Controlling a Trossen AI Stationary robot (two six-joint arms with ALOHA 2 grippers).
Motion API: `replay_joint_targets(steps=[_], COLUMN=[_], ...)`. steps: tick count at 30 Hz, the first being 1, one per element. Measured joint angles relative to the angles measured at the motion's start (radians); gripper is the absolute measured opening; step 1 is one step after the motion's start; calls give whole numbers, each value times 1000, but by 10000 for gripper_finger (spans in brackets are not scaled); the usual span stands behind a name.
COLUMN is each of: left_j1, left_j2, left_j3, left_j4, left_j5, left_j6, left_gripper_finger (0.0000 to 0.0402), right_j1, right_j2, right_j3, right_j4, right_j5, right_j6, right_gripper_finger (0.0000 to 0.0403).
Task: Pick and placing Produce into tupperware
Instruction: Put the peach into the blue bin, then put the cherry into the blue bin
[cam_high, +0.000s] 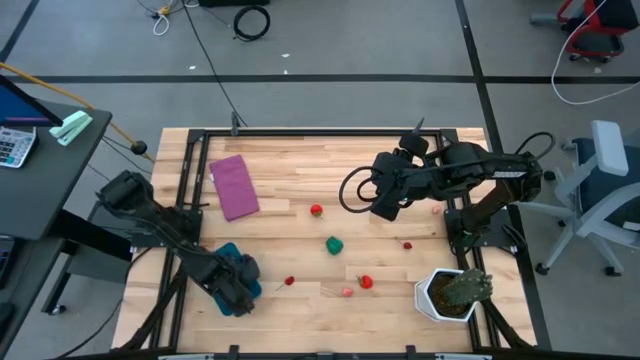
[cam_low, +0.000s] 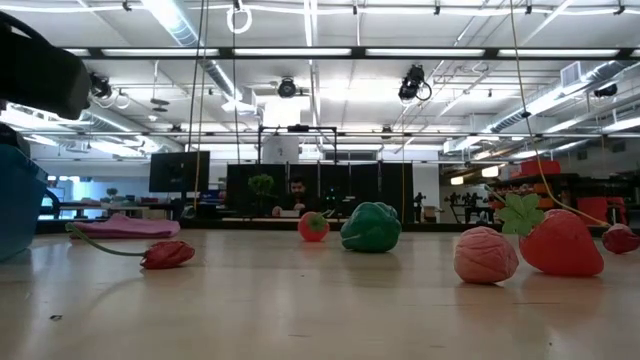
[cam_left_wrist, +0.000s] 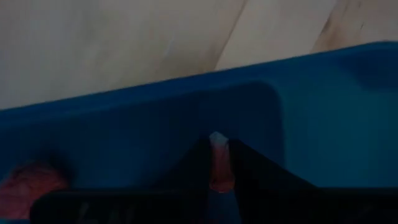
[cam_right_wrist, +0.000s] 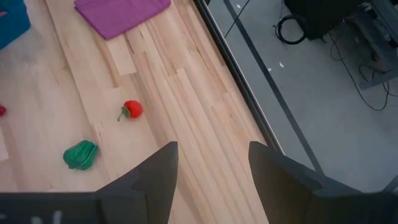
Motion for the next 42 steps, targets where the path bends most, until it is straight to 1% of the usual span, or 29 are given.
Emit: replay_joint_targets(steps=[4, 9, 12, 15, 17, 20, 22, 25, 28, 31, 34, 38, 42], left_j1=[2, 16, 35, 59, 74, 102, 124, 155, 181, 209, 238, 267, 274], left_j2=[3, -12, -12, -12, -12, -12, -13, -13, -14, -14, 2, 71, 145], left_j3=[0, 9, 43, 105, 154, 239, 295, 365, 412, 414, 386, 365, 365], left_j4=[0, -26, -64, -145, -216, -319, -373, -388, -361, -301, -214, -157, -155], left_j5=[0, 18, 109, 211, 239, 239, 221, 142, 57, 13, 10, 10, 10], left_j6=[-1, 8, 13, 48, 67, 113, 136, 162, 232, 309, 349, 391, 420], left_gripper_finger=[73, 129, 164, 187, 196, 200, 198, 190, 181, 173, 170, 169, 169], right_j1=[0, 0, 0, 0, 0, 0, 0, 0, 0, 0, 0, 0, 0], right_j2=[0, 0, 0, 0, 0, 0, 0, 0, 0, 0, 0, 0, 0], right_j3=[0, 0, 0, 0, 0, 0, 0, 0, 0, 0, 0, 0, 0], right_j4=[0, 0, 0, 0, 0, 1, 1, 1, 1, 3, 3, 3, 3], right_j5=[0, 0, 0, 0, 0, 11, 18, 18, 18, 18, 18, 18, 18], right_j6=[3, 4, 0, -1, -1, -2, -2, -3, -8, -18, -20, -22, -22], right_gripper_finger=[205, 205, 205, 205, 205, 205, 205, 205, 205, 205, 205, 205, 205])
